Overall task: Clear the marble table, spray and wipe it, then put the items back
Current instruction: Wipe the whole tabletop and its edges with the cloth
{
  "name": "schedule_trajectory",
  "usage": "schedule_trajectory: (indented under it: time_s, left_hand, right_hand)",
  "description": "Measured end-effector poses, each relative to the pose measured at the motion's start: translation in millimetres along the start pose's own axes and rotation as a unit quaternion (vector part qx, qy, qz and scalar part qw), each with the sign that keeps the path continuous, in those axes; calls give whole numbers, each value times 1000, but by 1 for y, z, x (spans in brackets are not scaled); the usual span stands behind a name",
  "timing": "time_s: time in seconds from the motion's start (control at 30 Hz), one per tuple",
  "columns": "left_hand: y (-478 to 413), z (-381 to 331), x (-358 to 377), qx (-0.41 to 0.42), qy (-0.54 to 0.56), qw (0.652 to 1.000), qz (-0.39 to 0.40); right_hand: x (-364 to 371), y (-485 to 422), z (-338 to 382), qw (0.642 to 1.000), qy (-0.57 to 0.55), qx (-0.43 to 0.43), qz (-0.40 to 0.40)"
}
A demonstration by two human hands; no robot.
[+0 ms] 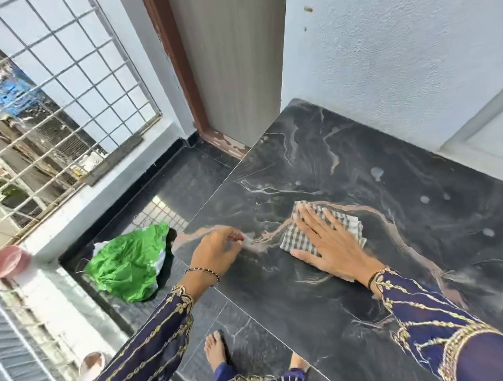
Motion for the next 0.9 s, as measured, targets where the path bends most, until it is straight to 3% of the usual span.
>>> schedule_trajectory:
  time_s: [0.17,0.43,0.7,0.8,0.9]
  left_hand:
    - [13,36,-34,-18,19,999,-28]
    - [20,89,-68,1,36,999,-7]
    - [20,117,-94,52,-9,999,0]
    - [19,118,-92,61,-4,998,19]
    - [15,123,-93,61,12,998,27]
  right_hand:
    - [2,-24,30,991,-24,127,-28]
    - [1,-68,133,988,-39,140,-49]
    - [-5,-89,250,997,-65,22,-43]
    - [3,-50,242,998,-49,-37,-23]
    - [7,-25,206,999,-30,-41,-12]
Point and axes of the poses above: each hand's wrist, its own y-axis away from the middle knuckle, its own x-axis out of the palm, z = x × y, the point moved 9 cm from there along -y, towards the middle knuckle, and after that the axes turned 14 degrees about x, right-handed, at the moved point
